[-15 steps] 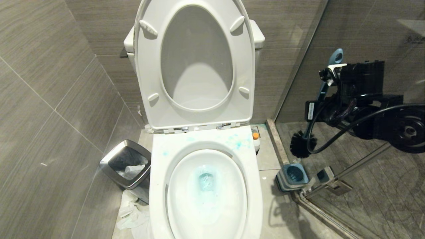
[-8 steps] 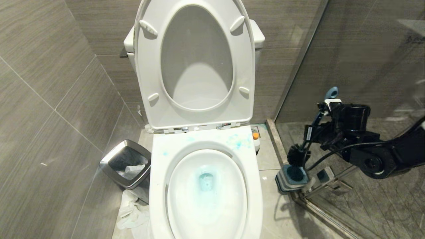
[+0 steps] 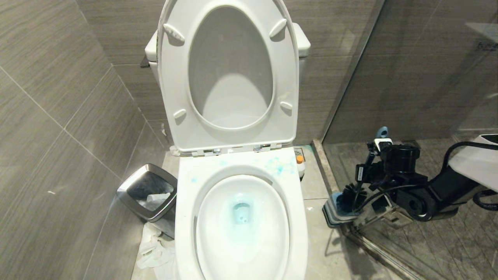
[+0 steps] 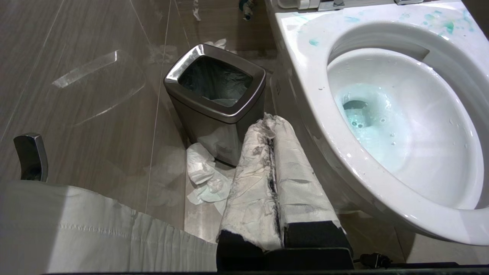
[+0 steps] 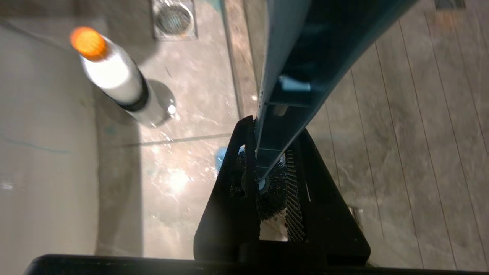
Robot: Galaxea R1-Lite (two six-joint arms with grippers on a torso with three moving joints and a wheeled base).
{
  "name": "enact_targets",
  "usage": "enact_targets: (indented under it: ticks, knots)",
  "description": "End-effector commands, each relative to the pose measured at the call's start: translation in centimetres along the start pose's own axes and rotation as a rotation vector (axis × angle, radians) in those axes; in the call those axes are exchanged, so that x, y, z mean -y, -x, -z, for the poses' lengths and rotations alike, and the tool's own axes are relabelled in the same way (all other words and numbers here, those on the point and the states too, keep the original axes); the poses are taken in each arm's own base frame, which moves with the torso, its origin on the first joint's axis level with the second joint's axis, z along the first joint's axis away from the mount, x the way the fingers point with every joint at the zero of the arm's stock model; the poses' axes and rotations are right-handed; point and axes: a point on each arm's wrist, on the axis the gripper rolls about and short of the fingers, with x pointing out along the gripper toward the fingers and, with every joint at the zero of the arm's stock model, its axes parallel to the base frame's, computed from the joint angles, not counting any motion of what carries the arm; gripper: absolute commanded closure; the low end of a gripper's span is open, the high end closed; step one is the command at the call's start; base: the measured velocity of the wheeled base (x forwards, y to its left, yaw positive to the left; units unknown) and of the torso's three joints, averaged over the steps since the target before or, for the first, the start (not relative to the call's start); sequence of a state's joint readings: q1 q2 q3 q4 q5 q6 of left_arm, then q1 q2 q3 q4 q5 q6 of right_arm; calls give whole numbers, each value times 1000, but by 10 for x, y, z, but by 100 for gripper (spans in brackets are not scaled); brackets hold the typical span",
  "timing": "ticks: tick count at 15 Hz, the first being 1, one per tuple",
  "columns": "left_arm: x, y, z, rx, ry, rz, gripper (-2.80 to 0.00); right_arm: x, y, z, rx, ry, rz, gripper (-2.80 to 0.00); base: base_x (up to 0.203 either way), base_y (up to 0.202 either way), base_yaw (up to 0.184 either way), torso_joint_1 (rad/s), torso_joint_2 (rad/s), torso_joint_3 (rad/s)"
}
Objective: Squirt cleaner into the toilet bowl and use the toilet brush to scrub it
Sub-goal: Put the toilet brush back
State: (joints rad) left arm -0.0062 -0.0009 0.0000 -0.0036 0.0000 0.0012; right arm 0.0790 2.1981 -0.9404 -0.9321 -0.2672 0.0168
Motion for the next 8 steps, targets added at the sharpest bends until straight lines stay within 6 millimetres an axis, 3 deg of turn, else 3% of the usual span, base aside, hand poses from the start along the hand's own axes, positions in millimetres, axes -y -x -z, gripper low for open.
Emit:
enact_targets:
  ticks: [1,8]
  knots:
    - [0,0,0,0,0,0,0,6,-8,11,-27,1,6,0,0,0,0,0,0,0]
    - [0,0,0,0,1,0,0,10,-26,33,-21,4,18,0,0,0,0,0,0,0]
